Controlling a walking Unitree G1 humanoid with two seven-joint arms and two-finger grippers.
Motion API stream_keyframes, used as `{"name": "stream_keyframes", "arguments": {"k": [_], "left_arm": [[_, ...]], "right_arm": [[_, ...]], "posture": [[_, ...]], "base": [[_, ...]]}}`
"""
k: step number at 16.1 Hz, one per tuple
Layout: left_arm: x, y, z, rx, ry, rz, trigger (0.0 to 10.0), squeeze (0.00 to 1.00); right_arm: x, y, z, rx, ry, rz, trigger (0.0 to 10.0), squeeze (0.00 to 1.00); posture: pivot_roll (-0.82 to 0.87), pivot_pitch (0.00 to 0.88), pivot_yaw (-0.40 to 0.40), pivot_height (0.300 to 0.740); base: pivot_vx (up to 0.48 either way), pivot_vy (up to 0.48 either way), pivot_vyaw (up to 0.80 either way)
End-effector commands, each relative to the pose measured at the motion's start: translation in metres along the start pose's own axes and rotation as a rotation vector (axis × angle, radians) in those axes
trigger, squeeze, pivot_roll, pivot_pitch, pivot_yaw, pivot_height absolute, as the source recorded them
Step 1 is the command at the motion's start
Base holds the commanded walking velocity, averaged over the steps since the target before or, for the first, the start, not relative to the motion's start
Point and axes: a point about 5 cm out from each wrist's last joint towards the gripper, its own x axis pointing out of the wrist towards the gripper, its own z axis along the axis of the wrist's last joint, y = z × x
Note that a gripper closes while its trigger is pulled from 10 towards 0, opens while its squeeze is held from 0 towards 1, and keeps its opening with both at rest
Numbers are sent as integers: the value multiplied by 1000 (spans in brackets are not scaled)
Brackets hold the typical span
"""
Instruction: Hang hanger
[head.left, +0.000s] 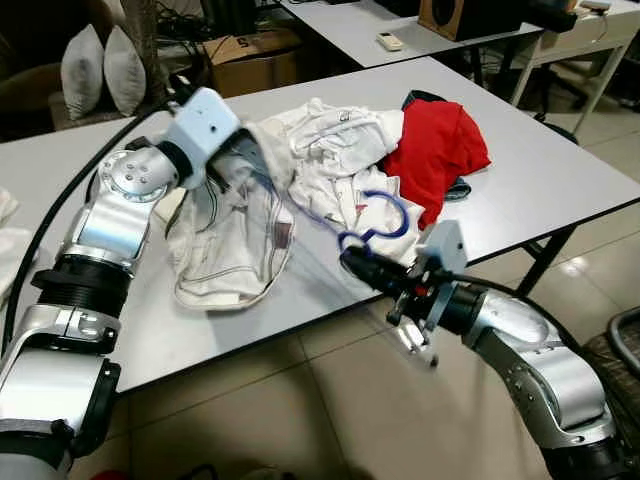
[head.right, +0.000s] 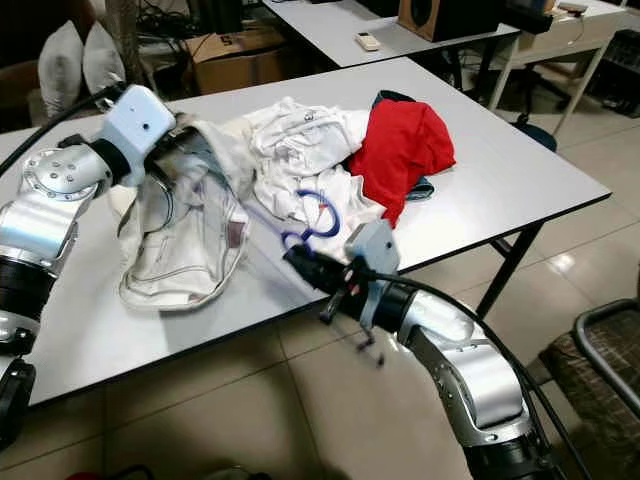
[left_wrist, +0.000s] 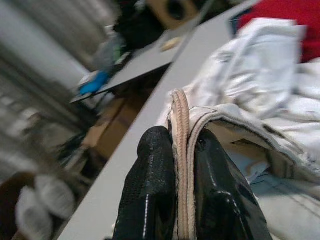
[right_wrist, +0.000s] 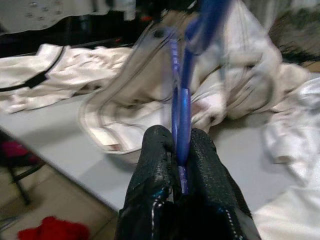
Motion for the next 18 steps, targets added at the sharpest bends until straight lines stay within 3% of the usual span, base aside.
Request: {"name": "stream_keyframes", "arguments": {"k": [1,3,4,5,8,11,13,14,15,16,18], "left_arm": [[-8,21,3,8,1,88,0,0],[-11,27,6,-14,-20,86,0,0],[-11,18,14,-35,-79,-7,0,0],[-14,0,21,-35,-124,-185,0,0],[-21,-15,14,27,-57,-342,0,0],[-23,-9,8,67,-3,-344,0,0],[-25,24,4,126,50,-170,0,0],[-37,82,6,294,121,154,0,0],[-49,108,17,338,105,294,0,0],[-56,120,24,358,88,342,0,0],[-54,108,25,342,75,243,0,0]], "right_arm": [[-3,5,2,-3,7,33,10000,0],[-5,8,-4,0,40,41,10000,0],[-2,2,-8,-25,62,-13,10000,0],[5,-12,-8,-44,59,-115,10000,0],[27,-25,4,-8,-5,-180,10000,0],[46,-39,-7,-14,124,-233,10000,0],[53,-51,6,-74,88,-280,10000,0],[61,-60,57,-117,-178,-324,10000,0],[60,-58,78,-57,-307,-292,10000,0],[60,-57,80,-37,-316,-269,10000,0],[61,-53,34,-75,-88,-272,10000,0]], "posture": [[-130,0,50,740],[-129,0,47,740],[-129,0,49,740],[-131,0,53,740],[-125,0,54,740],[-118,0,51,740],[-119,0,54,740],[-119,0,54,740],[-114,0,47,740],[-110,0,40,740],[-103,0,34,740]], "base": [[0,0,0],[0,0,0],[0,0,0],[0,0,0],[0,0,0],[0,0,0],[0,0,0],[0,0,0],[0,0,0],[0,0,0],[0,0,0]]}}
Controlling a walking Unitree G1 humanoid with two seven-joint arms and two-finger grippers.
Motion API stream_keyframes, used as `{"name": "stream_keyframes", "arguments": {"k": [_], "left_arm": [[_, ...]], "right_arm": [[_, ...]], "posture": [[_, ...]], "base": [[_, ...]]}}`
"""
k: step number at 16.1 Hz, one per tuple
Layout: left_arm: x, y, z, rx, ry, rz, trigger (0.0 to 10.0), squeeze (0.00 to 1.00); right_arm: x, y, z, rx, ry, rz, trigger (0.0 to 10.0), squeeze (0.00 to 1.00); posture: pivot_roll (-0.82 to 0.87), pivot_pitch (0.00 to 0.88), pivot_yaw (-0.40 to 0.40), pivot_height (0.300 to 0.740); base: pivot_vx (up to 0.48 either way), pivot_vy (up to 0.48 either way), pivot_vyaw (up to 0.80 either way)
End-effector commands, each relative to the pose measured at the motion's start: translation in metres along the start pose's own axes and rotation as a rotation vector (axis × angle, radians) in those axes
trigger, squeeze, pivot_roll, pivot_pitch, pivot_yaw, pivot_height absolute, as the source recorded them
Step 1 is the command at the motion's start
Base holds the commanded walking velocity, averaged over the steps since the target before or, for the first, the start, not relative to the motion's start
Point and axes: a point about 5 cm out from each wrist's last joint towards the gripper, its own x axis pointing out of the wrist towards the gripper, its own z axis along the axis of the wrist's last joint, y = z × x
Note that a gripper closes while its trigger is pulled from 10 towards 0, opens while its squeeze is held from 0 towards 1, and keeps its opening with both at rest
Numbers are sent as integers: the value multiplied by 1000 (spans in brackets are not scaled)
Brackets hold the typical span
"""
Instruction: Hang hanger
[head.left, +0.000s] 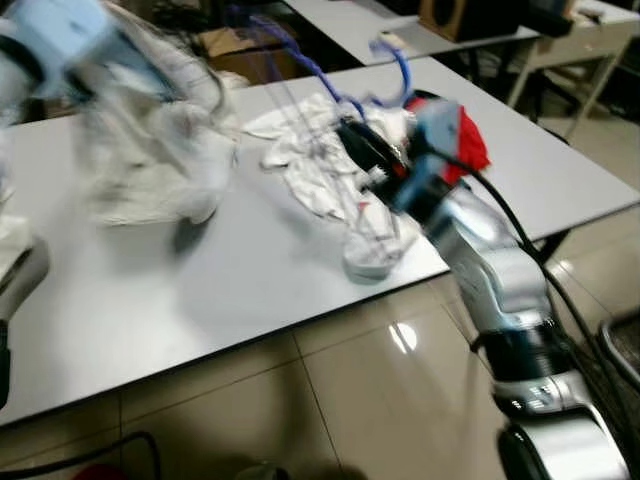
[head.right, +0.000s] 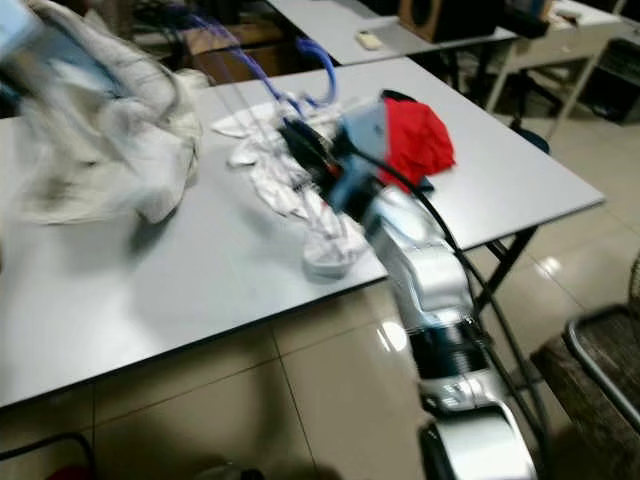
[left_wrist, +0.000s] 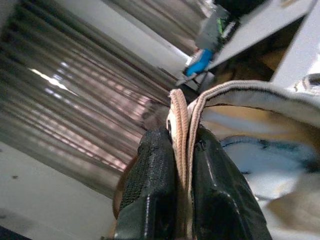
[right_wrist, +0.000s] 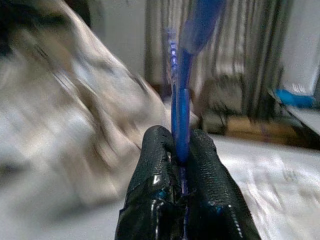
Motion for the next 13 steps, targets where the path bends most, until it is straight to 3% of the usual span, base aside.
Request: {"name": "stream_keyframes", "arguments": {"k": [1,3,4,5,6,7,8,9,11,13], "left_arm": [[3,-19,4,1,-26,-73,0,0],[5,-32,9,-56,-72,-158,0,0],[5,-51,15,-127,-112,-272,0,0],[6,-85,25,-187,-147,-396,0,0],[8,-106,29,-254,-140,-426,0,0],[9,-112,30,-272,-132,-429,0,0],[10,-113,31,-267,-127,-419,0,0],[16,-106,33,-256,-109,-328,0,0],[18,-93,37,-246,-123,-260,0,0],[12,-89,61,-423,-274,-406,0,0]], "right_arm": [[-10,9,-46,-1,220,-12,10000,0],[-22,14,-68,-21,336,4,10000,0],[-28,17,-73,-2,342,10,10000,0],[-32,24,-65,59,259,46,10000,0],[-35,30,-53,68,179,115,10000,0],[-39,35,-47,61,152,165,10000,0],[-41,38,-46,58,150,195,10000,0],[-51,46,-42,52,160,286,10000,0],[-56,48,-41,58,168,314,10000,0],[-44,41,-43,79,159,218,10000,0]], "posture": [[-102,0,34,740],[-98,0,30,740],[-91,0,30,740],[-95,0,34,740],[-100,0,40,740],[-108,0,47,740],[-109,0,48,740],[-112,0,50,740],[-116,0,53,740],[-108,0,50,740]], "base": [[0,0,0],[0,0,0],[0,0,0],[0,0,0],[0,0,0],[0,0,0],[0,0,0],[0,0,0],[0,0,0],[0,0,0]]}}
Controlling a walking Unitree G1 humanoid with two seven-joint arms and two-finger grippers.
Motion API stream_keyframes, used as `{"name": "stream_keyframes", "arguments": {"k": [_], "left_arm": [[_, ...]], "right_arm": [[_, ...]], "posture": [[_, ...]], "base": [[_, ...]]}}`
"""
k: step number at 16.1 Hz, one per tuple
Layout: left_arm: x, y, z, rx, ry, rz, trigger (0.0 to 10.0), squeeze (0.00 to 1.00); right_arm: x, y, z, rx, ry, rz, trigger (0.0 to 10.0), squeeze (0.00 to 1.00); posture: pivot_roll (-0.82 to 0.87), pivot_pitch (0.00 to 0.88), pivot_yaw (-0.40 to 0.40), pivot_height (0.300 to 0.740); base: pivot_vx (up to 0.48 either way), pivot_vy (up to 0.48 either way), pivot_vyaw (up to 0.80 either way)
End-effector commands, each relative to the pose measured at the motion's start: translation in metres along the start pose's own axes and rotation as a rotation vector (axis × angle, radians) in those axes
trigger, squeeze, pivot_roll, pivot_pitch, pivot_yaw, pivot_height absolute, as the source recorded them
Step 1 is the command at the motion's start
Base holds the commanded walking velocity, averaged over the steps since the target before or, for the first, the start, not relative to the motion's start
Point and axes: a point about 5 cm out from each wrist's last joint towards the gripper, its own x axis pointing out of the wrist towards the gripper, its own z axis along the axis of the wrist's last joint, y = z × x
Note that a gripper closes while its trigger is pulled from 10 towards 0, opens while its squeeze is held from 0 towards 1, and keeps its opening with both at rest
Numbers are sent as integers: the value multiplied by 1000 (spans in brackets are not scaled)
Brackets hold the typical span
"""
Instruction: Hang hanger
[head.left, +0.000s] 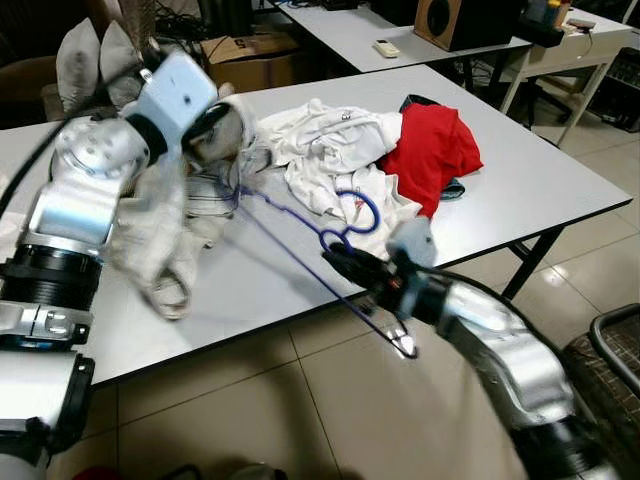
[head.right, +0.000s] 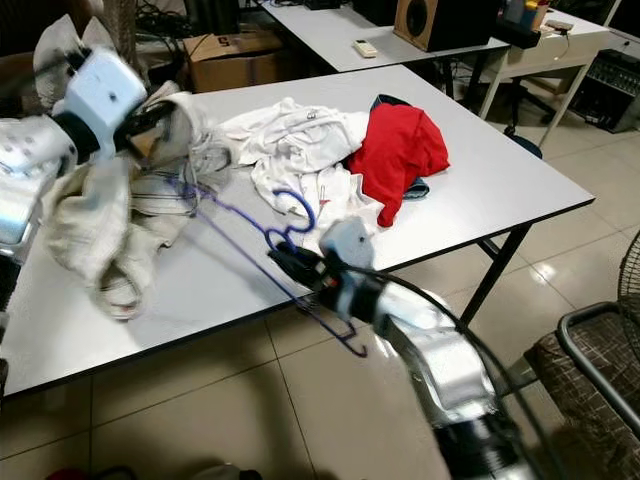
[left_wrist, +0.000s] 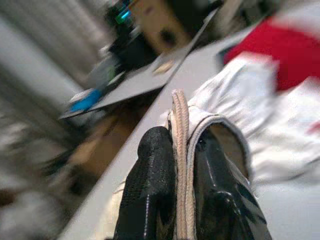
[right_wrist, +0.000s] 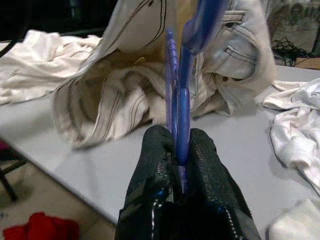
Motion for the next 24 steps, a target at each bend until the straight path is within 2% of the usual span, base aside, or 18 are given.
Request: {"name": "stream_keyframes", "arguments": {"k": [1,4,5,6,8,9,10,11,12,13,14,16,17,18,19,20,22,24], "left_arm": [[-2,4,19,-27,-76,-32,0,0],[-5,6,27,-117,-114,-68,0,0],[-9,9,30,-150,-119,-90,0,0],[-14,20,29,-160,-81,-52,0,0],[-24,46,13,-89,52,104,0,0],[-34,70,1,-8,145,253,0,0],[-45,93,5,22,139,378,0,0],[-55,112,18,66,116,490,0,0],[-67,130,32,150,104,604,0,0],[-77,143,45,216,78,695,0,0],[-88,154,64,310,39,779,0,0],[-75,145,71,111,-80,623,0,0],[-43,108,64,-50,-119,348,0,0],[-37,99,61,-76,-116,298,0,0],[-19,71,51,-176,-114,197,0,0],[-7,50,39,-216,-76,141,0,0],[11,15,17,-284,-21,104,0,0],[14,4,15,-327,-12,96,0,0]], "right_arm": [[3,-5,5,-3,-14,-25,10000,0],[23,-12,11,18,-9,-41,10000,0],[27,-24,8,27,21,-114,10000,0],[31,-38,7,30,53,-200,10000,0],[36,-47,16,48,28,-231,10000,0],[42,-47,29,87,-22,-196,10000,0],[48,-54,38,111,-43,-212,10000,0],[53,-62,48,98,-73,-247,10000,0],[56,-68,65,86,-151,-269,10000,0],[57,-70,83,123,-262,-268,10000,0],[53,-76,101,238,-391,-267,10000,0],[54,-79,86,199,-280,-283,10000,0],[55,-75,63,156,-183,-269,10000,0],[55,-74,60,163,-180,-263,10000,0],[54,-69,51,157,-159,-245,10000,0],[52,-65,42,154,-132,-229,10000,0],[39,-55,18,175,-63,-196,10000,0],[30,-41,10,239,-66,-142,10000,0]], "posture": [[-108,0,50,740],[-85,0,29,740],[-77,0,21,740],[-70,0,15,740],[-65,0,10,740],[-66,0,11,740],[-65,0,12,740],[-62,0,12,740],[-60,0,13,740],[-57,0,13,740],[-54,0,12,740],[-47,0,16,740],[-42,0,16,740],[-41,0,17,740],[-44,0,23,740],[-49,0,29,740],[-65,0,44,740],[-82,0,57,740]], "base": [[0,0,0],[0,0,0],[0,0,0],[0,0,0],[0,0,0],[0,0,0],[0,0,0],[0,0,0],[0,0,0],[0,0,0],[0,0,0],[0,0,0],[0,0,0],[0,0,0],[0,0,0],[0,0,0],[0,0,0],[0,0,0]]}}
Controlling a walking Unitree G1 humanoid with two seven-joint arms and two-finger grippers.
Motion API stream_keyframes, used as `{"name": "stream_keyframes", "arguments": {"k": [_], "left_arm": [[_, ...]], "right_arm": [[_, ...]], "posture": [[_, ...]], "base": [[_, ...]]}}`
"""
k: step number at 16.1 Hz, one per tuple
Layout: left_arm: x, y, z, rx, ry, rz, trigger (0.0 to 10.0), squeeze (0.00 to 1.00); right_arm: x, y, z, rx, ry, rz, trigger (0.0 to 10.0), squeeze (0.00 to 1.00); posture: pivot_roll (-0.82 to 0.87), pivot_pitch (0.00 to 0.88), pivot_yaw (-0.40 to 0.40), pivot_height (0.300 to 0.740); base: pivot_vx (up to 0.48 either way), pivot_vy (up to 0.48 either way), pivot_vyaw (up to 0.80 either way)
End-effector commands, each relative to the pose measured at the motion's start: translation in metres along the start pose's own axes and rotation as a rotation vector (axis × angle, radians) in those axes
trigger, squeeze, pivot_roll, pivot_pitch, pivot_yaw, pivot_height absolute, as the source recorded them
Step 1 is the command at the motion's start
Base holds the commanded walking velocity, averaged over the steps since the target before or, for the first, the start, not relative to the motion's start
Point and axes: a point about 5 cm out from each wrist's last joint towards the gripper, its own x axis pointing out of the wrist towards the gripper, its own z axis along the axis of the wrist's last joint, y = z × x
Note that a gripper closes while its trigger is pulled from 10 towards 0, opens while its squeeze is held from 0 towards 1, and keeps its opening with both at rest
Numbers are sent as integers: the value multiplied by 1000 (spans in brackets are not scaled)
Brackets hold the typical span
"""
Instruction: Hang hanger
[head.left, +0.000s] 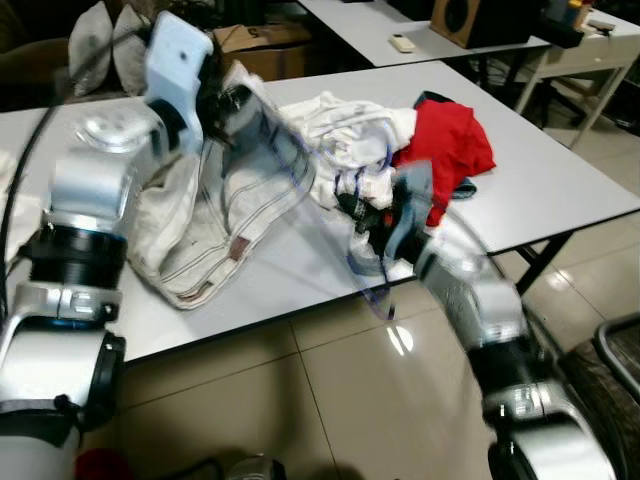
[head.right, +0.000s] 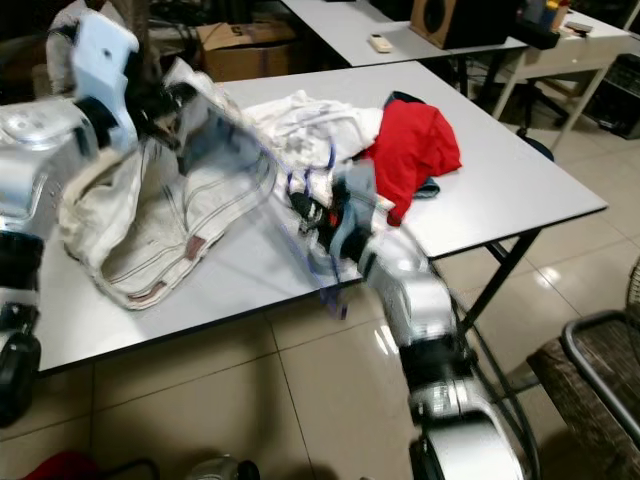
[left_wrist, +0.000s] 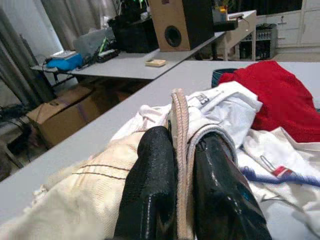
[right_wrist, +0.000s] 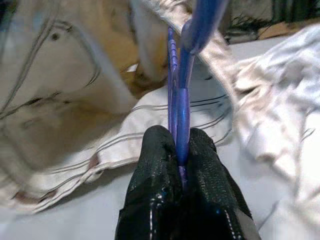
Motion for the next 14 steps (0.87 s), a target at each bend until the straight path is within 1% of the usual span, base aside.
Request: {"name": "stream_keyframes", "arguments": {"k": [1,2,3,4,5,6,7,8,9,10,11,12,13,14], "left_arm": [[-3,-1,12,0,-51,17,0,0],[-3,-2,13,-2,-54,17,0,0],[-3,-5,15,-9,-50,-5,0,0],[-7,-11,18,-31,-8,-114,0,0],[-11,-15,16,-21,36,-208,0,0],[-13,-14,16,-40,40,-229,0,0],[-22,-5,18,-56,64,-253,0,0],[-32,14,20,-35,88,-221,0,0],[-42,38,23,-14,100,-144,0,0],[-55,60,24,9,127,-70,0,0],[-62,68,24,22,149,-48,0,0],[-76,81,21,50,199,-23,0,0],[-82,82,22,59,215,-52,0,0],[-86,74,27,45,201,-137,0,0]], "right_arm": [[-1,13,5,20,-18,74,10000,0],[-2,15,3,32,-14,85,10000,0],[-1,24,0,70,-17,120,10000,0],[4,27,1,96,-31,118,10000,0],[8,28,6,100,-50,110,10000,0],[11,27,10,105,-64,103,10000,0],[15,17,19,109,-90,52,10000,0],[18,2,26,111,-92,-34,10000,0],[18,-15,32,101,-70,-130,10000,0],[19,-27,39,83,-63,-181,10000,0],[20,-30,44,72,-62,-192,10000,0],[27,-30,59,24,-71,-175,10000,0],[34,-25,70,5,-87,-139,10000,0],[44,-16,83,-7,-114,-89,10000,0]], "posture": [[-84,0,59,740],[-87,0,61,740],[-87,0,64,740],[-82,0,64,740],[-78,0,63,740],[-78,0,63,740],[-78,0,63,740],[-71,0,62,740],[-66,0,57,740],[-61,0,51,740],[-57,0,47,740],[-53,0,44,740],[-51,0,43,740],[-46,0,37,740]], "base": [[0,0,0],[0,0,0],[0,0,0],[0,0,0],[0,0,0],[0,0,0],[0,0,0],[0,0,0],[0,0,0],[0,0,0],[0,0,0],[0,0,0],[0,0,0],[0,0,0]]}}
